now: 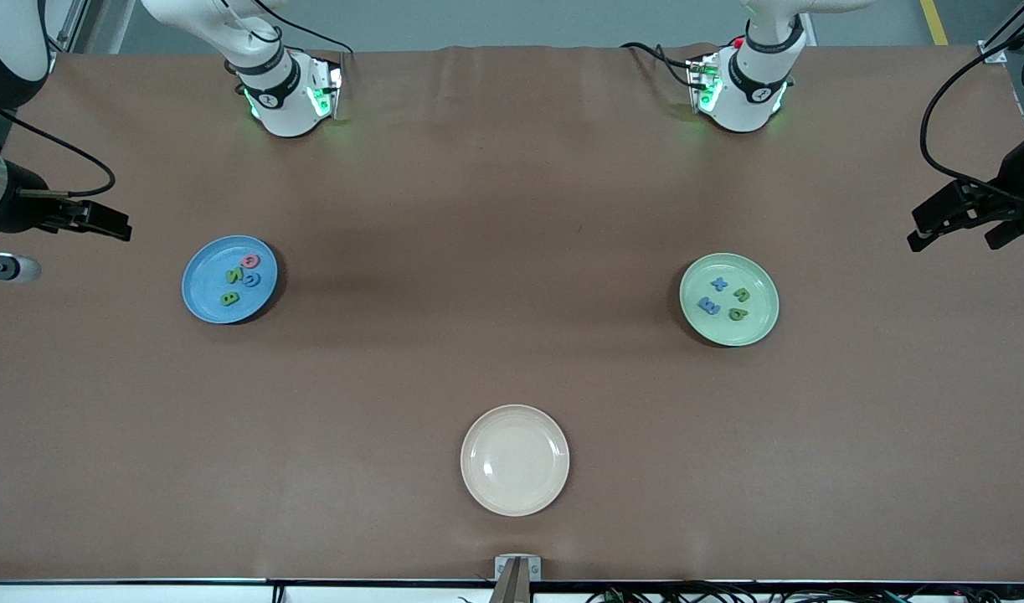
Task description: Sort uppercase to blue plate, lowercase to green plate
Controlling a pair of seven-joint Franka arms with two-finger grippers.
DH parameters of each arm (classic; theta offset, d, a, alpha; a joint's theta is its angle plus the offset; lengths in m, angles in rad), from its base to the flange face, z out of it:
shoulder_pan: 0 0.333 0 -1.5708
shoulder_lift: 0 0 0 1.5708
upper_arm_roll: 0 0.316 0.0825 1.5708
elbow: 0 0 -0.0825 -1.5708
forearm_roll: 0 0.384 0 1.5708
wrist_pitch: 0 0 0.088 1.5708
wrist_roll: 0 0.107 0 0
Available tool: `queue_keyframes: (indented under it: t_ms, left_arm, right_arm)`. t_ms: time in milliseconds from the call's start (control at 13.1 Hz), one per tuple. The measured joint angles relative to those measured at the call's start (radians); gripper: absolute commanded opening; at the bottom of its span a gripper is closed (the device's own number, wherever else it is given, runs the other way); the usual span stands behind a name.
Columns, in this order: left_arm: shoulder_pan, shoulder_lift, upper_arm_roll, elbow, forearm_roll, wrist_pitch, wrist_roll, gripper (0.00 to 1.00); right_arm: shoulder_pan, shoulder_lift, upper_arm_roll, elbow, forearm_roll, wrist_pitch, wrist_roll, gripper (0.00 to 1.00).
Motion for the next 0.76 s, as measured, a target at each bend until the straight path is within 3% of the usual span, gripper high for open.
queue_keyframes:
  t_ms: [457, 762]
  left_arm:
    - [0.000, 0.000, 0.000, 0.001, 0.000, 0.000, 0.000, 1.00]
    - [0.000, 0.000, -0.001, 0.002, 0.000, 0.000, 0.000, 1.00]
  right_arm:
    - [-0.011, 0.014, -0.009, 0.031, 0.088, -0.004, 0.032, 1.00]
    - [-0.021, 0.014, -0.013, 0.031, 0.089, -0.005, 0.032, 1.00]
